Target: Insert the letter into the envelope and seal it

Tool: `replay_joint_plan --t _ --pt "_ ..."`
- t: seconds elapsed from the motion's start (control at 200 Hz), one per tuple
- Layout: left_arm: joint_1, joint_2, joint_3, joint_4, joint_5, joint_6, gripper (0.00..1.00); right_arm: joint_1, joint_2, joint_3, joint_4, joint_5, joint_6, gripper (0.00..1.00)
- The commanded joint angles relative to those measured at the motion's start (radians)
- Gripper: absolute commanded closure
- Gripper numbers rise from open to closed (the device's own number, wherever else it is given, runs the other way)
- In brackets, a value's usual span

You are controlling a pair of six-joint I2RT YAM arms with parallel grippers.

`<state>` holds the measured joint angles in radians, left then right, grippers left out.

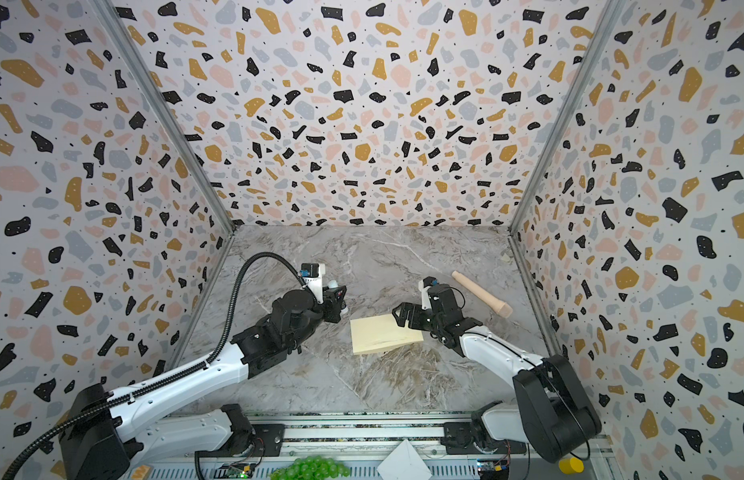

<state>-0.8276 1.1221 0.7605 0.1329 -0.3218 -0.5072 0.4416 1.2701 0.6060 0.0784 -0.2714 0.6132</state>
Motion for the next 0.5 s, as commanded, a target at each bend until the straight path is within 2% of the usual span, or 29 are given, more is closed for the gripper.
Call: replay_joint_plan --t 0.0,0.23,0.37,0.496 --pt "0.005 -0.020 -0.014 0.038 -0.020 0.024 1.00 -0.009 -0.098 -0.039 -0.110 0.037 0.019 0.01" --pt "0.010 -0.007 -0.013 0.050 -0.010 0.023 1.00 -0.009 -0.237 -0.175 -0.138 0.007 0.126 0.01" --pt "0.009 -0.001 -0.013 0.051 -0.006 0.021 1.00 -0.009 -0.229 -0.208 -0.099 -0.021 0.156 0.01" --pt "0.009 -0.004 -0.013 0.047 -0.008 0.021 1.00 -0.009 -0.165 -0.212 -0.044 -0.066 0.178 0.01"
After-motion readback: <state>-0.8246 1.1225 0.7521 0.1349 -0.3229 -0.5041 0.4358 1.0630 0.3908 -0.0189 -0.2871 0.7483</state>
